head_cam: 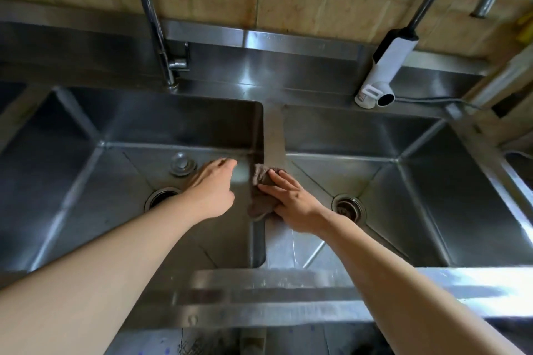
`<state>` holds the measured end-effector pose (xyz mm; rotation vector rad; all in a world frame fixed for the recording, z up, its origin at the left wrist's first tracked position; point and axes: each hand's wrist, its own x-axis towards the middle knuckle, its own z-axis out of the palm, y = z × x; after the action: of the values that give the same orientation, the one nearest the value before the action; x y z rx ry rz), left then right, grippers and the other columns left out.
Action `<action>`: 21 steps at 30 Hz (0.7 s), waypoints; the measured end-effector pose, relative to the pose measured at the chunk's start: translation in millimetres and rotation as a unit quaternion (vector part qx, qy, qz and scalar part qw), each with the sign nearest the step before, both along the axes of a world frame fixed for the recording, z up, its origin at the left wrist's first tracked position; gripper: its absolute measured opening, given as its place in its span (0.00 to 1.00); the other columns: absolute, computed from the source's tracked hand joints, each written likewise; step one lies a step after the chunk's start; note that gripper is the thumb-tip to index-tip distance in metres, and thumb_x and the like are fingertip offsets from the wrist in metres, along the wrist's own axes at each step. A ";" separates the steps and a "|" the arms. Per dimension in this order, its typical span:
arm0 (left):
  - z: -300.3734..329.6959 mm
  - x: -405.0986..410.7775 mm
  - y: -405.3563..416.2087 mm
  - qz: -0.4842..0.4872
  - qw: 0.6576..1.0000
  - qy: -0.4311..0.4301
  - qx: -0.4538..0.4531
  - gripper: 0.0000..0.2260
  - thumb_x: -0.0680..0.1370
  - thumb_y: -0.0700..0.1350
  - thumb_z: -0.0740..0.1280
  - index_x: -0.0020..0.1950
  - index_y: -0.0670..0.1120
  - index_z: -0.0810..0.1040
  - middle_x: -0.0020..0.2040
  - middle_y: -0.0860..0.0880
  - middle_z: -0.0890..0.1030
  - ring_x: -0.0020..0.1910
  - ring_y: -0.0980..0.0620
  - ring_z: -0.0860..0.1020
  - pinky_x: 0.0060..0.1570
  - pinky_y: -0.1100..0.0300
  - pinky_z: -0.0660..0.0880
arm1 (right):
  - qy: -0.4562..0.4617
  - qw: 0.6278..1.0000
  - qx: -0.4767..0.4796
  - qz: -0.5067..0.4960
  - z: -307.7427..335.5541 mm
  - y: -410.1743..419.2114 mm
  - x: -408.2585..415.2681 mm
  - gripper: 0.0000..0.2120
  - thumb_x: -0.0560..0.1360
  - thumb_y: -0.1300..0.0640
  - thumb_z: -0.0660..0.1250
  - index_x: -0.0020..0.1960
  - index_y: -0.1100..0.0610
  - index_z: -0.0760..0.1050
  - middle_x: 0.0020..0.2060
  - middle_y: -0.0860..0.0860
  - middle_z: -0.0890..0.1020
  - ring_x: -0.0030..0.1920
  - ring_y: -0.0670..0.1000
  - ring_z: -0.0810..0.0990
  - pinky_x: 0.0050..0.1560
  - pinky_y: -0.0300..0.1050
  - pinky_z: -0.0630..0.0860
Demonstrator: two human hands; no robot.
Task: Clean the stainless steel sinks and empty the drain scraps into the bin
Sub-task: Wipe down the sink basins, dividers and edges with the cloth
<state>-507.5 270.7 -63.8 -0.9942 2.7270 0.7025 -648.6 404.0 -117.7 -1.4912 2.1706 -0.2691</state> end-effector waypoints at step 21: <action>12.7 69.7 101.8 0.014 0.999 -0.030 0.030 0.28 0.75 0.38 0.63 0.75 0.48 0.60 0.74 0.49 0.63 0.71 0.47 0.64 0.68 0.50 0.65 | 0.037 0.995 0.042 0.085 30.1 104.8 76.4 0.22 0.80 0.57 0.57 0.73 0.46 0.64 0.75 0.43 0.59 0.76 0.45 0.53 0.76 0.45 0.48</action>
<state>-437.7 372.5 -51.2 -1.0258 2.6282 0.7430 -572.3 508.8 -87.6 -1.6501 2.0669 -0.0649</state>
